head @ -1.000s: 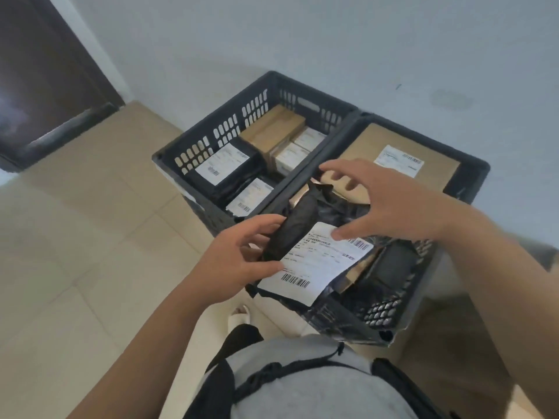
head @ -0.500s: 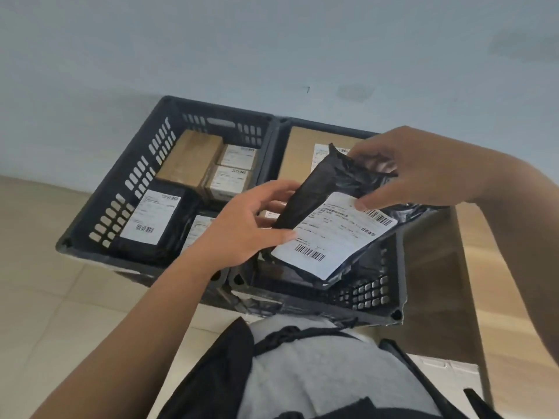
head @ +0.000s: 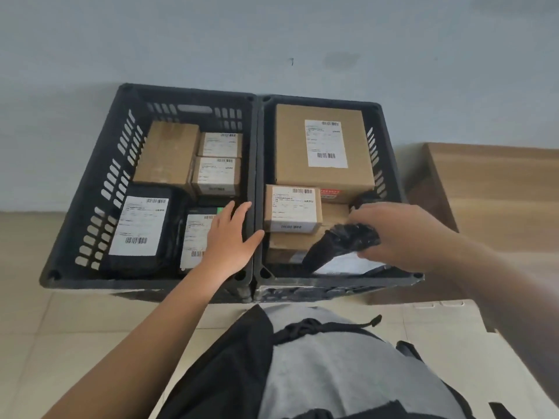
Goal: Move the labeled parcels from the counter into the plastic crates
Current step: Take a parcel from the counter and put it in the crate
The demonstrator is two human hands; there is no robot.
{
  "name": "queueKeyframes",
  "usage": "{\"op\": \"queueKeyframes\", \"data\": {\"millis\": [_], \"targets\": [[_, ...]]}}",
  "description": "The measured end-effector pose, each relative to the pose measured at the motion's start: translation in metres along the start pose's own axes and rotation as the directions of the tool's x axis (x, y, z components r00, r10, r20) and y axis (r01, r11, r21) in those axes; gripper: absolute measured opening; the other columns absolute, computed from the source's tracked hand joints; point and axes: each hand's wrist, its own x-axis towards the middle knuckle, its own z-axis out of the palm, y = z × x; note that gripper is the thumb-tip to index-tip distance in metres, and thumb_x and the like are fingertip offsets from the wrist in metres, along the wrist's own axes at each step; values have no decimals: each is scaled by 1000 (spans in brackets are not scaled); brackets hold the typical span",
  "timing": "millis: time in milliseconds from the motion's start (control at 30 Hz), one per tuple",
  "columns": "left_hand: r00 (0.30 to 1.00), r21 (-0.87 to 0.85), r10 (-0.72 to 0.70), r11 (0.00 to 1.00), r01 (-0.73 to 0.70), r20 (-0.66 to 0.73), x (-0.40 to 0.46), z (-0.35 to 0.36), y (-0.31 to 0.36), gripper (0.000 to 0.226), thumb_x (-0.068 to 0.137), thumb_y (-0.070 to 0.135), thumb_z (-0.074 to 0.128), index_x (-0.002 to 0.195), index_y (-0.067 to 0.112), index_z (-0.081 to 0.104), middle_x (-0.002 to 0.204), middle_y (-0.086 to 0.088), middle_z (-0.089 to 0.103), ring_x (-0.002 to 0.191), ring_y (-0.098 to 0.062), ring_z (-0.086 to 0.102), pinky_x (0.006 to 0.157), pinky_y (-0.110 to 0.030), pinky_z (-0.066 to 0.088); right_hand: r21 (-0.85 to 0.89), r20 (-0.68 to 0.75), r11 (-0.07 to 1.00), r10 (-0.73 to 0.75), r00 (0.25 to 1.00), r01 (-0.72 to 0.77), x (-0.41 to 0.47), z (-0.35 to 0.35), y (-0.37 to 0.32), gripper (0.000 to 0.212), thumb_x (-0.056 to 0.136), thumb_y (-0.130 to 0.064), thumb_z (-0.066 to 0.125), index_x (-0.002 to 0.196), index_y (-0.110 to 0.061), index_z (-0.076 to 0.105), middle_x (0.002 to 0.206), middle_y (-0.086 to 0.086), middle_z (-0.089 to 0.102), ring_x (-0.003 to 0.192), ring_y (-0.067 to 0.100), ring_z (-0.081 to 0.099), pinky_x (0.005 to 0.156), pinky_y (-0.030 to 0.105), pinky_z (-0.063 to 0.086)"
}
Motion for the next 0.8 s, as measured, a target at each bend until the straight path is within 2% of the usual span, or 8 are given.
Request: {"op": "queueKeyframes", "data": {"millis": [133, 267, 400, 567, 667, 800], "targets": [[999, -85, 46, 995, -46, 3, 1, 19, -7, 70, 105, 44, 54, 163, 37, 15, 172, -1, 20, 158, -28, 19, 126, -53, 19, 97, -9, 995, 2, 1000, -1, 7, 41, -19, 36, 87, -25, 72, 121, -34, 63, 102, -19, 57, 101, 12, 57, 76, 27, 43], [997, -56, 73, 996, -74, -10, 4, 19, -8, 69, 104, 42, 54, 163, 35, 17, 169, -1, 28, 156, -29, 27, 124, -55, 24, 130, -77, 991, 33, 996, -23, 39, 66, -34, 41, 88, -22, 70, 128, -29, 61, 118, -7, 64, 110, 20, 57, 84, 34, 48], [998, -71, 69, 995, -70, -10, 1, 19, -6, 69, 105, 42, 55, 163, 35, 18, 169, 1, 29, 155, -27, 29, 124, -56, 26, 108, -18, 994, 19, 1000, -17, 78, 90, -49, 33, 91, -22, 68, 123, -24, 60, 112, -4, 61, 101, 19, 54, 78, 31, 44], [994, -112, 108, 988, -110, -25, -1, 18, -7, 67, 105, 38, 55, 163, 30, 21, 167, -2, 34, 153, -25, 33, 122, -53, 30, 101, 28, 994, -35, 999, 32, 105, 121, -56, 33, 92, -16, 68, 124, -20, 59, 117, -1, 61, 104, 21, 56, 74, 30, 38], [994, -109, 104, 988, -107, -35, -2, 18, -6, 66, 105, 39, 54, 163, 29, 23, 165, -4, 36, 150, -27, 36, 120, -51, 32, 53, 61, 997, -67, 996, 63, 116, 138, -57, 33, 93, -14, 67, 125, -19, 61, 120, 1, 65, 110, 25, 61, 76, 31, 44], [993, -118, 109, 986, -114, -42, -3, 19, -8, 65, 106, 40, 53, 162, 29, 23, 165, -3, 37, 150, -26, 37, 120, -50, 32, 9, 73, 996, -85, 994, 84, 132, 149, -56, 31, 93, -11, 66, 124, -16, 65, 122, 4, 69, 108, 28, 67, 83, 37, 55]]}}
